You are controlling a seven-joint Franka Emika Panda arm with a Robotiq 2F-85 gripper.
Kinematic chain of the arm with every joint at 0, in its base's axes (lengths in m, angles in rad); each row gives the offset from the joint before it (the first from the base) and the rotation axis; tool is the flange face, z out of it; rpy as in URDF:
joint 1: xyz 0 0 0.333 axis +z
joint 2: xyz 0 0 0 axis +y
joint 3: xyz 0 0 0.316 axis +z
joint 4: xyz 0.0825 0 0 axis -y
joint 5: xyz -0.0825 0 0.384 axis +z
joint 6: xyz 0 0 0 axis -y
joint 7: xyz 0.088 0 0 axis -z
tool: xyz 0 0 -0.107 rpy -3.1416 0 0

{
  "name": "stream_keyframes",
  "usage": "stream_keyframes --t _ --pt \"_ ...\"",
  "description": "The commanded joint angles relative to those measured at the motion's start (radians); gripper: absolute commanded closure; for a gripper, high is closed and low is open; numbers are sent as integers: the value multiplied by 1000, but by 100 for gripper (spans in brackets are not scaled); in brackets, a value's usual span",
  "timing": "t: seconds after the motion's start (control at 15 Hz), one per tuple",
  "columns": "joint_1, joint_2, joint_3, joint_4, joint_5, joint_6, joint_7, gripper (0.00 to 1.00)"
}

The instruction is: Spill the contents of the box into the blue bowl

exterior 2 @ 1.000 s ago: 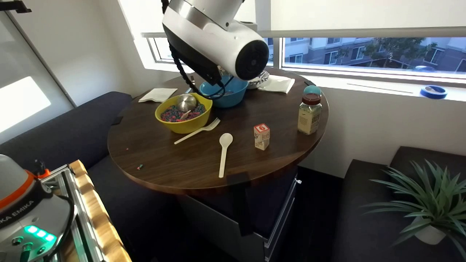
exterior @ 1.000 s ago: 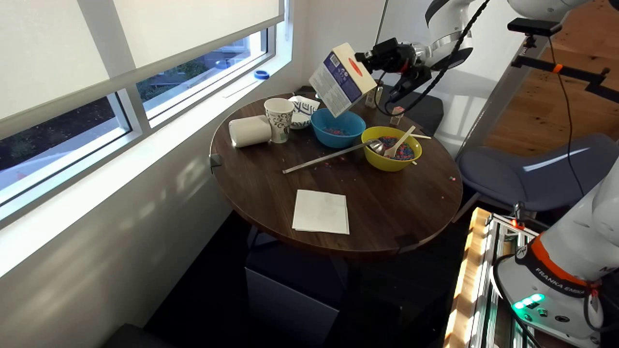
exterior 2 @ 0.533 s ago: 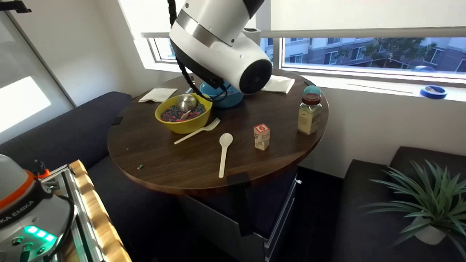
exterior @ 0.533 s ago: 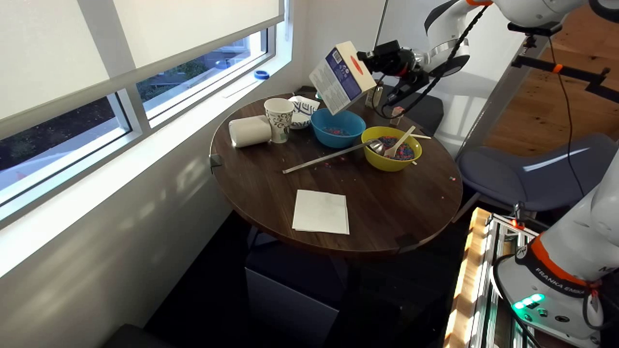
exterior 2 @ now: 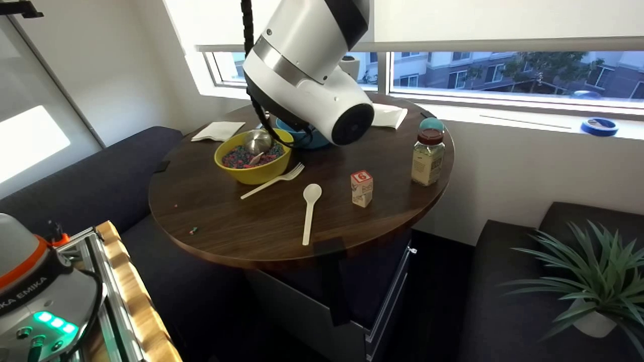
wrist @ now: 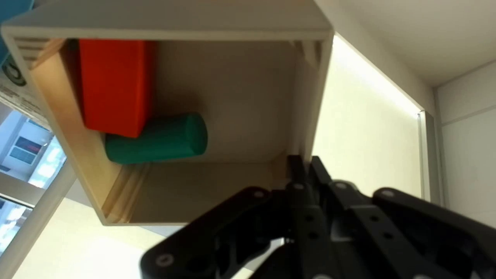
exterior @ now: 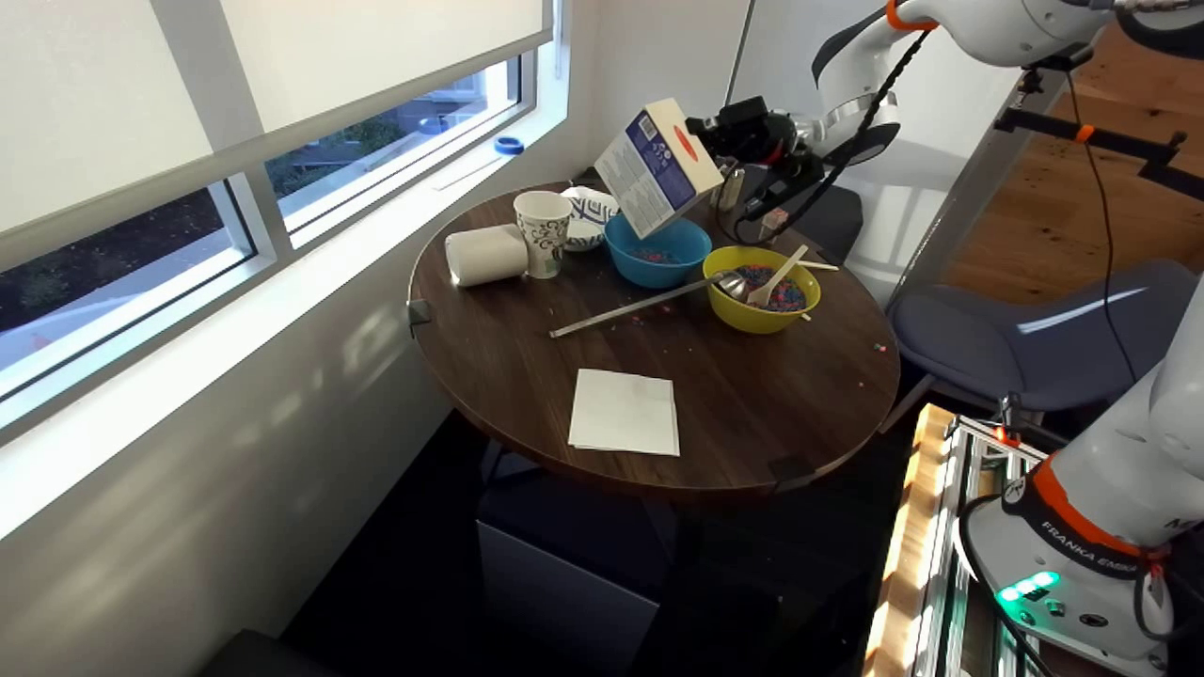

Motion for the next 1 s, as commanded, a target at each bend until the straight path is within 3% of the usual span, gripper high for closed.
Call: stream_keyframes --t 0.0,0.33,0.93 --pt "-7 29 6 13 57 -81 -4 98" --pt "-12 42 2 16 94 -144 7 98" --pt "-11 59 -4 27 90 -158 9 98"
